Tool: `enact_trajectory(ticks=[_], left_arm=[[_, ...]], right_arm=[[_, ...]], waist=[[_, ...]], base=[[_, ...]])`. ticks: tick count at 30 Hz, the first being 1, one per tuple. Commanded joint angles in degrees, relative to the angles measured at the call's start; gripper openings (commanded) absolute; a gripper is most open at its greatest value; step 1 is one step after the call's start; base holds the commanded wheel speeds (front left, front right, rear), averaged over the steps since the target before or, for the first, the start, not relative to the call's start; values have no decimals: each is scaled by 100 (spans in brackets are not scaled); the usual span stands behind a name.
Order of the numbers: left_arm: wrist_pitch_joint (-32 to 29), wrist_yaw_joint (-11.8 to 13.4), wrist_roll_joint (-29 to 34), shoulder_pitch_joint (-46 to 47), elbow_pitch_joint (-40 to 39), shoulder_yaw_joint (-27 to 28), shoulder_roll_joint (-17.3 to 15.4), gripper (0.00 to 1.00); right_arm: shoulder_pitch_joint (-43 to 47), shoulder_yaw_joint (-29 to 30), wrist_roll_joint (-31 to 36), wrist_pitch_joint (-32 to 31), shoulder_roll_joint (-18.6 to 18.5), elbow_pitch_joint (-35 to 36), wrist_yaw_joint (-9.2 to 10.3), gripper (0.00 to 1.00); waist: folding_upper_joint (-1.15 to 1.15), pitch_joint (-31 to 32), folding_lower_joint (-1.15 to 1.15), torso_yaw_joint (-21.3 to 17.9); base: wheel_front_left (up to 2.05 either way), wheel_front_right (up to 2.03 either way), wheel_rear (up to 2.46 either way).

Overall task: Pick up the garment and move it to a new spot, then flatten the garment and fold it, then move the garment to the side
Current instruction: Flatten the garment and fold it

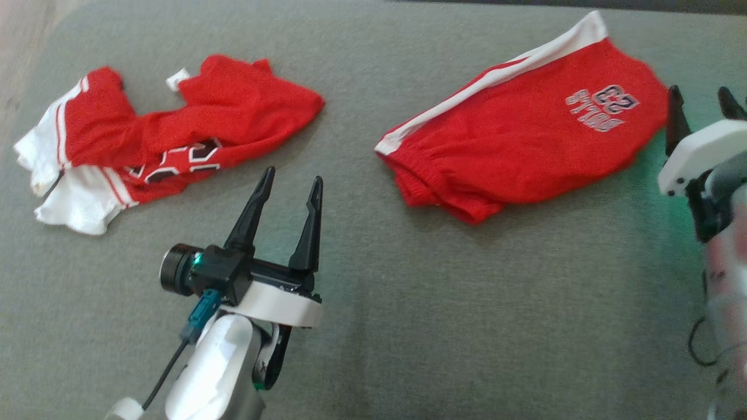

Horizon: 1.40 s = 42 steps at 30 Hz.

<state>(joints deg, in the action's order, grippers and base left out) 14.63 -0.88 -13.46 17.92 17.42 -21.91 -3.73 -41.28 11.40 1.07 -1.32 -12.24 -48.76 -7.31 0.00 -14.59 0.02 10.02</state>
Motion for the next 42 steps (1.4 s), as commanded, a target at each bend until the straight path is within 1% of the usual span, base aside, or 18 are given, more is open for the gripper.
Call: enact_trajectory(ticks=[1, 5, 10, 15, 21, 23, 27, 33, 35, 42], left_arm=[[37, -30, 77, 220, -162, 215, -11, 100], [37, -73, 119, 300, -170, 208, 27, 100], [37, -109, 98, 411, -162, 173, 62, 100], [37, -106, 29, 540, -177, 110, 79, 100], [37, -53, -43, 580, -231, 67, 83, 100], [37, -40, -41, 582, -227, 71, 84, 100], [37, -31, -21, 590, -215, 113, 84, 100], [37, -41, 8, 532, -173, 165, 84, 100], [37, -45, 16, 499, -173, 186, 85, 100], [37, -61, 49, 405, -183, 245, 85, 100]], right_arm=[[-282, -101, 71, -40, -116, -17, -18, 100], [-729, 2, 204, -156, -365, -670, -18, 100], [-1066, 32, 475, -224, -556, -1289, -18, 100], [-1326, -10, 518, -214, -556, -1732, -18, 100], [-1498, -259, 384, -370, -489, -2179, -18, 100], [-1531, -337, 272, -408, -468, -2257, -18, 0], [-1552, -507, -24, -410, -438, -2344, -18, 0], [-1502, -728, -508, -176, -416, -2375, -18, 0], [-1457, -778, -654, -67, -453, -2376, -18, 0], [-1304, -854, -854, 168, -623, -2398, -18, 0]], waist=[[0, -238, -2, 229], [0, -432, -2, 372], [0, -607, -2, 495], [0, -734, -2, 567], [0, -795, -2, 574], [0, -793, -2, 563], [0, -760, -2, 521], [0, -578, -2, 401], [0, -501, -2, 355], [0, -284, -2, 240]], base=[[0, 0, 0], [0, 0, 0], [0, 0, 0], [0, 0, 0], [0, 0, 0], [0, 0, 0], [0, 0, 0], [0, 0, 0], [0, 0, 0], [0, 0, 0]])
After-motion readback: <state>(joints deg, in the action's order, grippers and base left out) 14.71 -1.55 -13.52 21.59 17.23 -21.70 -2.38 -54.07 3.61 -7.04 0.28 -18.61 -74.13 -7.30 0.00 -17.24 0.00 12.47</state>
